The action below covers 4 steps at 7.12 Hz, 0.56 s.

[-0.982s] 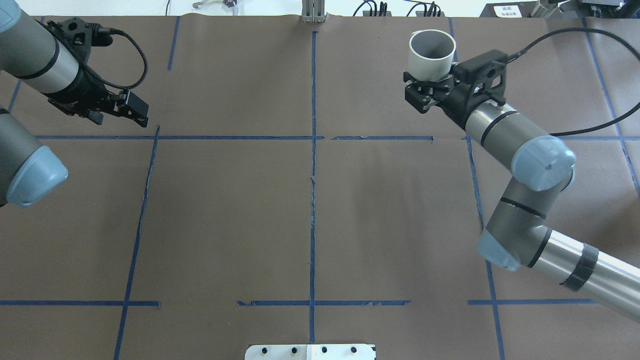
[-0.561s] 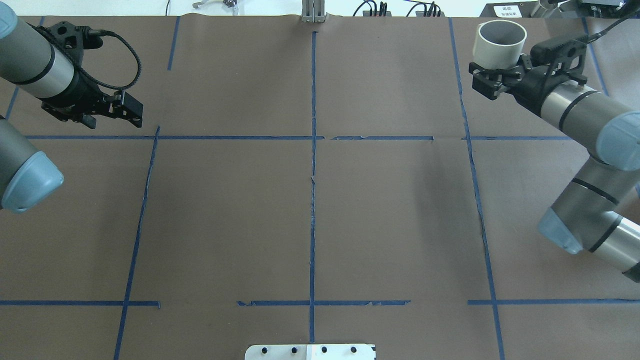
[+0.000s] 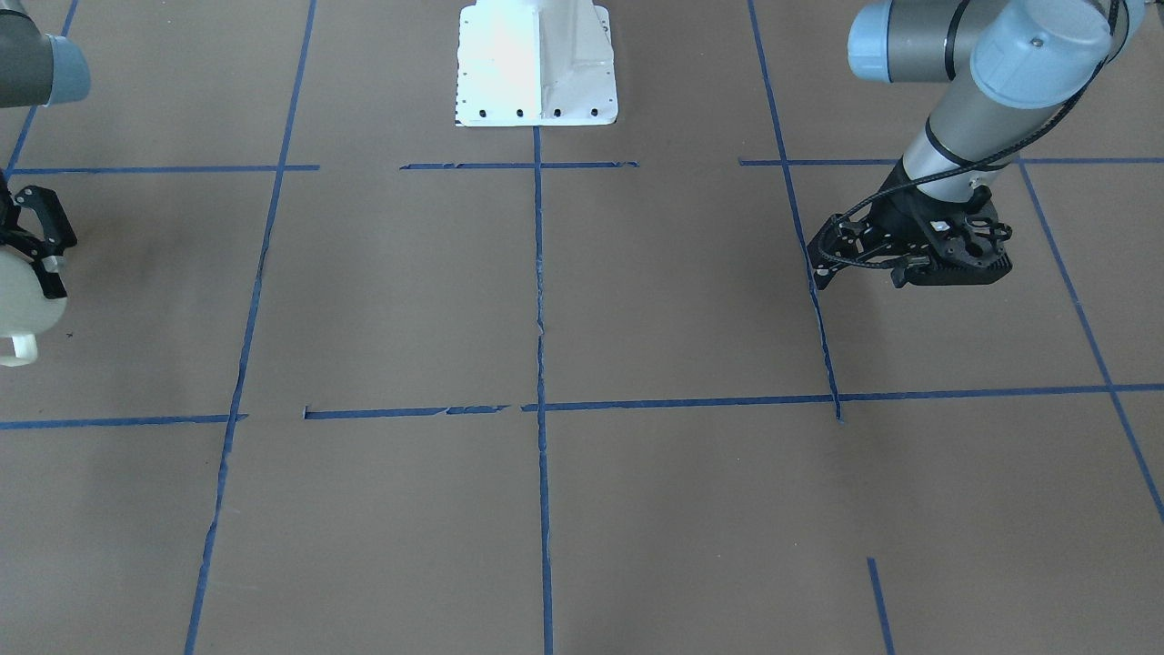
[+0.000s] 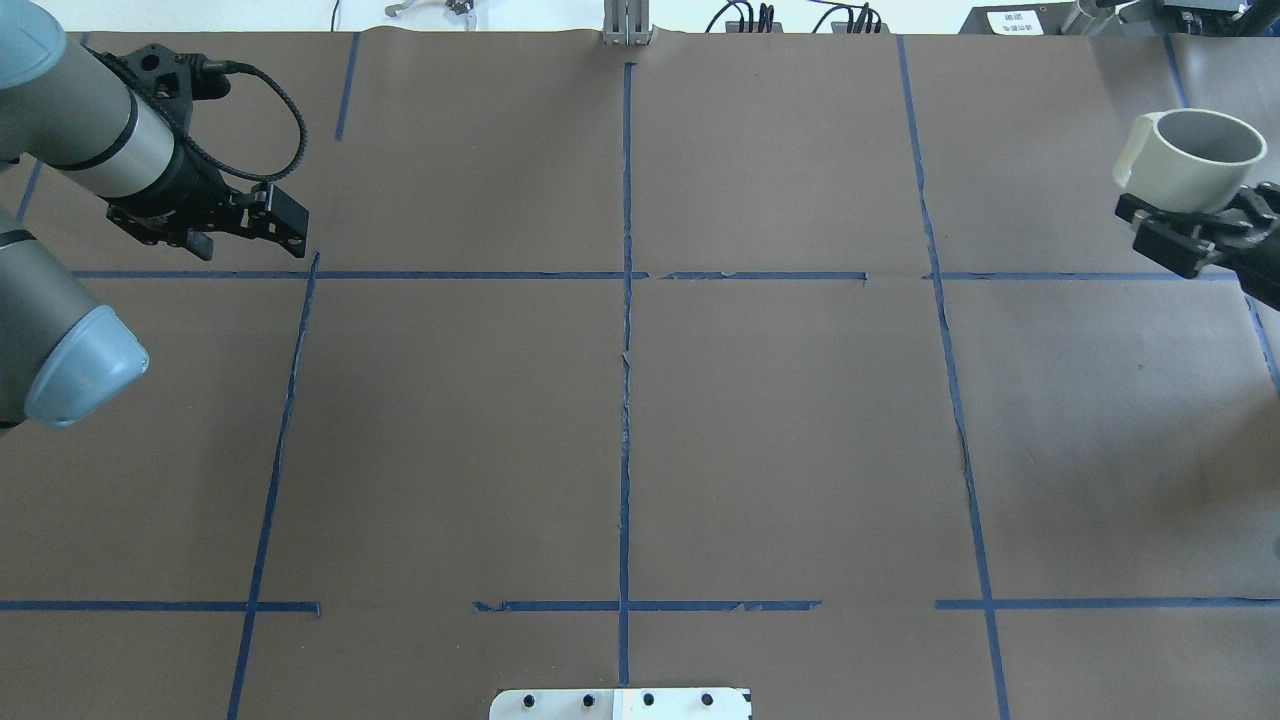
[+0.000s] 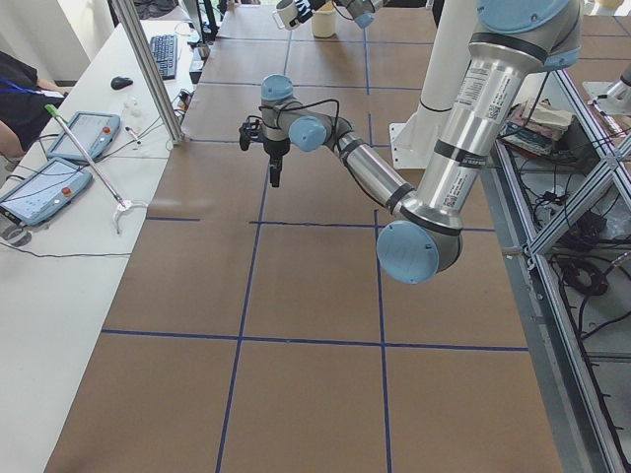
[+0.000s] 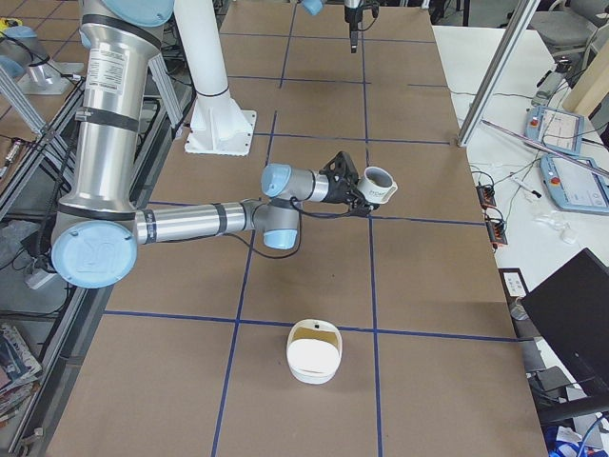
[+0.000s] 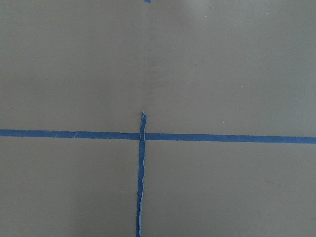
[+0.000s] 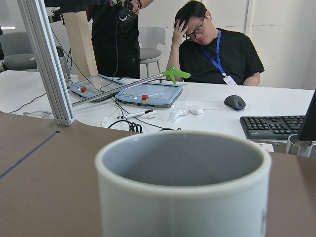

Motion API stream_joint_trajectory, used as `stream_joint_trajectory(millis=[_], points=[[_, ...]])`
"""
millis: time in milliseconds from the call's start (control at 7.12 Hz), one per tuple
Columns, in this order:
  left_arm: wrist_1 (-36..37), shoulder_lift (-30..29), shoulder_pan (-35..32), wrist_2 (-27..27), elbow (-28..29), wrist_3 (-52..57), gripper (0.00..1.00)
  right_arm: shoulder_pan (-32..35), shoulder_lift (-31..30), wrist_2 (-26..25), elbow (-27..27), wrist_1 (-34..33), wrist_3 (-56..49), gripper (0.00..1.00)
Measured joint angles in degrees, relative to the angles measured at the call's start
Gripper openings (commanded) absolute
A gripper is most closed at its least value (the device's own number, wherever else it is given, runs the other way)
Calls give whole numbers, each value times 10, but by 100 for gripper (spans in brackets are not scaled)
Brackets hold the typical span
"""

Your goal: Left arm hands cup to right arm to dump lemon

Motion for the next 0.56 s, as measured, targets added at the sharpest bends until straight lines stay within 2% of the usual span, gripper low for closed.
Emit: stream_joint_trajectory(millis=[140, 281, 561], points=[[0, -5, 9, 5, 0, -18, 100, 1, -51, -1, -14, 72, 27, 3], [0, -10, 18, 15, 0, -30, 100, 2, -82, -1, -50, 150, 55, 3], [0, -13, 25, 24, 0, -37, 100, 11, -101, -2, -182, 318, 107, 3]])
